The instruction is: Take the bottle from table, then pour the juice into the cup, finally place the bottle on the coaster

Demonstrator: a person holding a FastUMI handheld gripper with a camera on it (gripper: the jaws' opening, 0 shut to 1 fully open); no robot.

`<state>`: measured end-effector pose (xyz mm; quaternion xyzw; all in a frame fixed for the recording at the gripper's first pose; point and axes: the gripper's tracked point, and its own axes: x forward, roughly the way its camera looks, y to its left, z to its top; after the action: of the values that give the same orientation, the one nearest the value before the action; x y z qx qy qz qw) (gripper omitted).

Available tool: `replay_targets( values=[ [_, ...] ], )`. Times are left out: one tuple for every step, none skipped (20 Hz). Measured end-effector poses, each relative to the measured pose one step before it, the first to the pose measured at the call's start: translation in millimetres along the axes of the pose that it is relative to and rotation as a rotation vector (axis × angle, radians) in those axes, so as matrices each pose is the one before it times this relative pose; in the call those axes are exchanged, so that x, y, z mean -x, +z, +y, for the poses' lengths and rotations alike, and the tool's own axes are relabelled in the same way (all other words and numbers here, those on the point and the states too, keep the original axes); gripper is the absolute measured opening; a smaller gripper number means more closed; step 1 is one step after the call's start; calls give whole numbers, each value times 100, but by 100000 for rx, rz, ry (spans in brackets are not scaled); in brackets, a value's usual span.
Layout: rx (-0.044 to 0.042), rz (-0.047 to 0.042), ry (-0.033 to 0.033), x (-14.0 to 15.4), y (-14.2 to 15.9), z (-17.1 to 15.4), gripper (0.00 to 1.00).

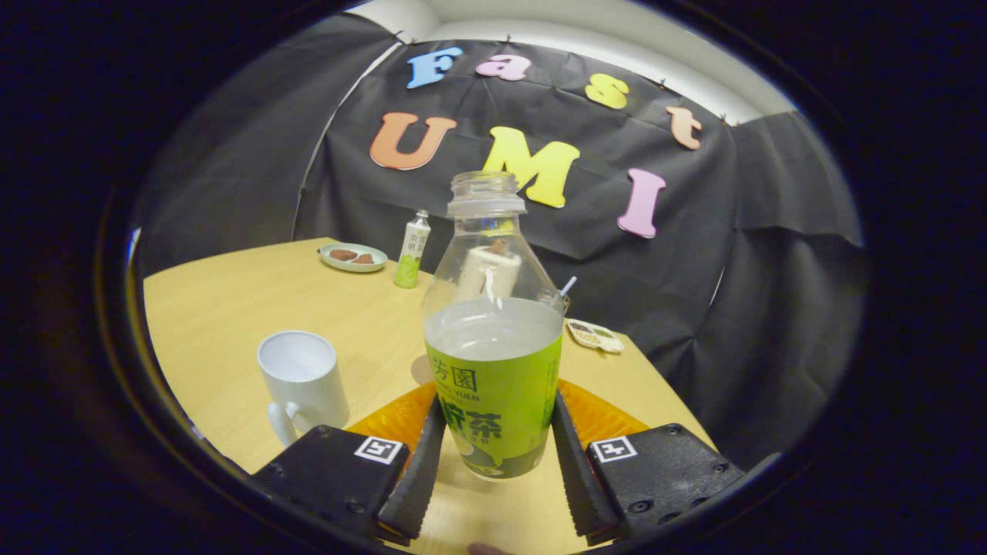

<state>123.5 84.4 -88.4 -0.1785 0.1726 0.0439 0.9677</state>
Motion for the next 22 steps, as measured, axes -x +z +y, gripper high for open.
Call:
replay_targets(
  values=[
    [4765,15,-1304,6,341,-358,75],
    [5661,-29,-1435,62,169,-304,75],
    [5483,272,-1420,-49,200,-226,75],
    [4821,8,-1222,22,209,-297,75],
    [3432,-279,-1411,145,310,-390,75],
    [3247,-455,-1582,-40,265,-551,75],
    [3572,78,-1648,-62,238,-403,75],
    [4521,-125,-2289,-17,203,-332,75],
    [4582,-298,-2289,48,228,-433,75],
    [4275,-508,-2083,-56,121,-357,75],
    [3921,-351,-1701,16,-5,-274,75],
    [3190,56,-1557,-26,-67,-261,75],
    [2559,343,-1111,-144,-34,-278,75],
    [2372,757,-766,-224,-64,-82,75],
    [2228,402,-402,-139,41,26,75],
    [2381,478,-426,-141,106,243,75],
    [2407,339,-573,-101,101,145,75],
    [2403,221,-680,-151,39,212,75],
    [2685,56,-769,-148,105,214,75],
    [2449,-211,-710,-217,129,325,75],
    [2471,-207,-543,-116,239,205,75],
    [2193,-218,-608,-39,226,203,75]
  ],
)
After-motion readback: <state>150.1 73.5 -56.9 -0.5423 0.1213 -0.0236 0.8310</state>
